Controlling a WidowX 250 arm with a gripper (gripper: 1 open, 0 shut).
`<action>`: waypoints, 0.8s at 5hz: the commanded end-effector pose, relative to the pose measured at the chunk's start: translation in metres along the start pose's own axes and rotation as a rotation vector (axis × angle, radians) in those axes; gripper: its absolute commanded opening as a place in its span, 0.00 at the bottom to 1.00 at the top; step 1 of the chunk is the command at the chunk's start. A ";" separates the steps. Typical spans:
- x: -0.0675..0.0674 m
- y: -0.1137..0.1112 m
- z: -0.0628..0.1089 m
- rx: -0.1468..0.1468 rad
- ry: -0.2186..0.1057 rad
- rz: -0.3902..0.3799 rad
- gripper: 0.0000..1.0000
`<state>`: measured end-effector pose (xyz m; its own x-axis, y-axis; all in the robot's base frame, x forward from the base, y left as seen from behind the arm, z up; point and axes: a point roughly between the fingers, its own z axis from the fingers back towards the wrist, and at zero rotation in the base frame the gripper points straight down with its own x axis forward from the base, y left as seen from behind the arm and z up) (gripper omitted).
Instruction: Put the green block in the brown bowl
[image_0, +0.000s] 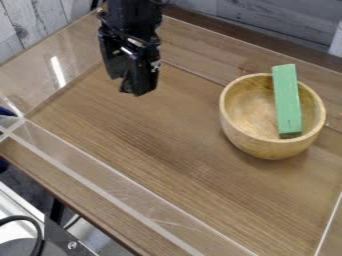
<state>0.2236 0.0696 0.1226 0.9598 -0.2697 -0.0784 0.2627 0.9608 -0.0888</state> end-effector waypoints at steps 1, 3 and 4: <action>0.004 0.009 0.018 0.085 -0.057 0.071 1.00; 0.011 0.008 0.017 0.086 -0.072 0.152 1.00; 0.011 0.003 0.011 0.037 -0.072 0.217 1.00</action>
<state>0.2324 0.0679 0.1237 0.9966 -0.0626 -0.0537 0.0598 0.9968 -0.0522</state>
